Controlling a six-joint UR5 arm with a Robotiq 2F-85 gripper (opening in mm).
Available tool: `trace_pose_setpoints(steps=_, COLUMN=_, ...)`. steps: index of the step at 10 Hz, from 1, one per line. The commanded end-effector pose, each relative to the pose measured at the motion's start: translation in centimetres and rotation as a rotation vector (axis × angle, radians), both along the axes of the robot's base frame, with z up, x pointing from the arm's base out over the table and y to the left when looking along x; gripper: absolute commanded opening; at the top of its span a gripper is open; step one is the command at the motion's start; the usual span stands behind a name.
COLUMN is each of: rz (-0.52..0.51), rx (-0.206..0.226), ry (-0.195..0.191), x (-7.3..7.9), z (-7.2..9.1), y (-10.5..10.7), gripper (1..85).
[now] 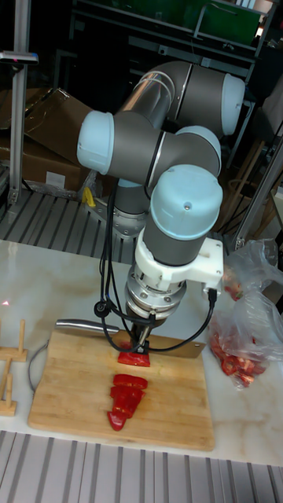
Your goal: Chop the chili peppers
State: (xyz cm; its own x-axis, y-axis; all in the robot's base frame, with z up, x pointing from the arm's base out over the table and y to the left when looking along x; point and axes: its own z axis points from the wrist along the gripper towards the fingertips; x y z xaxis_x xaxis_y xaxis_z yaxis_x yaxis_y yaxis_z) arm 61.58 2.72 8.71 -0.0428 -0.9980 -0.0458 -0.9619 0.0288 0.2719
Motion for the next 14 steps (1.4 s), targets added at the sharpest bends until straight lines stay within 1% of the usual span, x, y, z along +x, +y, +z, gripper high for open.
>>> trace_pose_setpoints(steps=1, rz=-0.004, rx=0.012, ry=-0.002, x=0.1, z=-0.3, y=0.3, gripper=1.3)
trace_pose_setpoints(steps=2, rz=-0.005, rx=0.005, ry=-0.001, x=0.0, z=-0.4, y=0.1, gripper=1.3)
trace_pose_setpoints(steps=4, rz=-0.017, rx=0.034, ry=0.006, x=-0.6, z=-1.3, y=0.6, gripper=1.3)
trace_pose_setpoints(steps=5, rz=-0.012, rx=0.020, ry=0.005, x=-0.6, z=-1.4, y=0.1, gripper=1.3)
trace_pose_setpoints(steps=6, rz=-0.013, rx=0.015, ry=0.001, x=-0.5, z=-1.4, y=0.0, gripper=1.3)
trace_pose_setpoints(steps=8, rz=-0.002, rx=0.009, ry=0.002, x=0.0, z=-0.7, y=-0.4, gripper=1.3)
trace_pose_setpoints(steps=10, rz=-0.019, rx=0.014, ry=-0.001, x=-0.1, z=-1.0, y=0.2, gripper=1.3)
trace_pose_setpoints(steps=12, rz=-0.029, rx=0.015, ry=-0.016, x=0.3, z=-0.9, y=0.2, gripper=1.3)
trace_pose_setpoints(steps=14, rz=-0.031, rx=0.037, ry=-0.029, x=0.6, z=-0.8, y=0.8, gripper=1.3)
